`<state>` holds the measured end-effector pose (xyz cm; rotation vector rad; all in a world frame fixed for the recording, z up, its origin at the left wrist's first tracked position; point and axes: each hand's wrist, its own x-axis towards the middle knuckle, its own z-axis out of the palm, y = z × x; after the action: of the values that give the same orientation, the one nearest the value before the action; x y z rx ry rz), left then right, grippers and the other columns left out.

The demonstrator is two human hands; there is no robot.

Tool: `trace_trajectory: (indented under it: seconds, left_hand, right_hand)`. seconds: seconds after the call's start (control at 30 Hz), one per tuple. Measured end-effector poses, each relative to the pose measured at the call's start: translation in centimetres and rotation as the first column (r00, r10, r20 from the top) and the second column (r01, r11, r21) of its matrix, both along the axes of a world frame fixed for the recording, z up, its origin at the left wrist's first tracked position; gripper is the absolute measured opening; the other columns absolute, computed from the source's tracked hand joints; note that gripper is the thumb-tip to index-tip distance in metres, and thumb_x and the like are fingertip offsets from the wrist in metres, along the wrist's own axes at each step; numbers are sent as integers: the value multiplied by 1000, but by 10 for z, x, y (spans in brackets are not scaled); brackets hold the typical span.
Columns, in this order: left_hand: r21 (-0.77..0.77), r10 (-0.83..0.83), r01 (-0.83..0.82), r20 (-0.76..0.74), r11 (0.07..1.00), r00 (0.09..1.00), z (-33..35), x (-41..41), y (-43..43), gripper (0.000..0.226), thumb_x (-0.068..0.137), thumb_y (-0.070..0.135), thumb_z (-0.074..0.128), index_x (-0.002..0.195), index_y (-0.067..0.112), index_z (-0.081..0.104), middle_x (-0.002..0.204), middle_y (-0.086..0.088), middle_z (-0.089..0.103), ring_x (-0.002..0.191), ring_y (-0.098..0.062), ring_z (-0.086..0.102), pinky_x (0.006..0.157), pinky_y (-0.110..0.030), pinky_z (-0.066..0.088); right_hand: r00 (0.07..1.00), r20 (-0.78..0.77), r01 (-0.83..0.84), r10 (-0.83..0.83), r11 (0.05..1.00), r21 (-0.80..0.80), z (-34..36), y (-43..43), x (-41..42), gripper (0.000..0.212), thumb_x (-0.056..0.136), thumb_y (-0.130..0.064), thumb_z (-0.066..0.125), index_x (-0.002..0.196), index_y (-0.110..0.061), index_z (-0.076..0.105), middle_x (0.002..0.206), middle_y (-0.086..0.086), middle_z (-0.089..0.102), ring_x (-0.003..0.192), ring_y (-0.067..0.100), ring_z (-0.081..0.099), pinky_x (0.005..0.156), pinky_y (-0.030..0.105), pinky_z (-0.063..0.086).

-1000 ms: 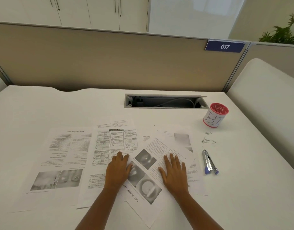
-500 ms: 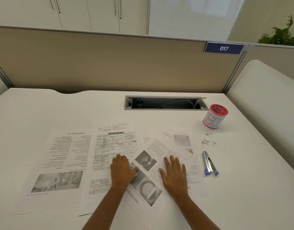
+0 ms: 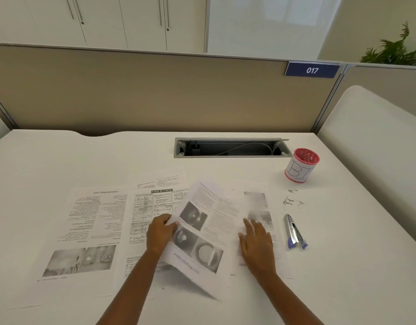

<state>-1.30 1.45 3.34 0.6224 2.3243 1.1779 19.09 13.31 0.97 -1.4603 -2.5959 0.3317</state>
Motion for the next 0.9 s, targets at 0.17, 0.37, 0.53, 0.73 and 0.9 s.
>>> trace_trajectory:
  seconds: [0.17,0.37,0.53,0.73,0.9]
  left_hand:
    - [180,312,-433,464,883,829,1,-19,-15,29,87,1,55,116,-4,57,100,-5,57,98,-32,55,91,-40,45]
    - [145,315,-439,505,887,804,-3,-18,-19,31,92,3,48,123,2,53,99,-10,54,89,-25,48,62,-28,40]
    - [103,292,-379,464,920,836,-9,-8,-19,32,91,-2,47,122,-3,53,114,-19,58,90,-26,49,77,-33,41]
    - [108,251,-306,356,946,900,-13,-2,-24,27,88,-2,51,114,-4,59,110,-19,62,89,-25,53,79,-32,43]
    - [115,244,-292,313,950,918,-15,-4,-23,27,89,1,52,114,-4,59,113,-20,63,89,-28,55,79,-32,42]
  right_hand:
    - [996,33,89,-87,994,-57,-5,15,8,38,73,-24,49,99,0,64,101,24,69,92,40,67,67,54,56]
    - [987,161,-2,16,996,-87,-16,6,1,61,90,-42,20,100,-6,68,103,17,71,93,34,69,67,51,56]
    - [993,86,93,-79,982,-164,10,1,-1,61,92,-44,35,142,-12,23,153,16,18,143,32,14,111,54,22]
    - [947,92,320,-307,901,-293,32,22,-1,101,72,-52,67,143,-11,8,140,19,28,130,33,30,102,45,37]
    - [944,-35,282,-328,858,-429,34,31,-2,105,65,-32,80,139,-3,12,136,24,29,125,39,39,102,42,39]
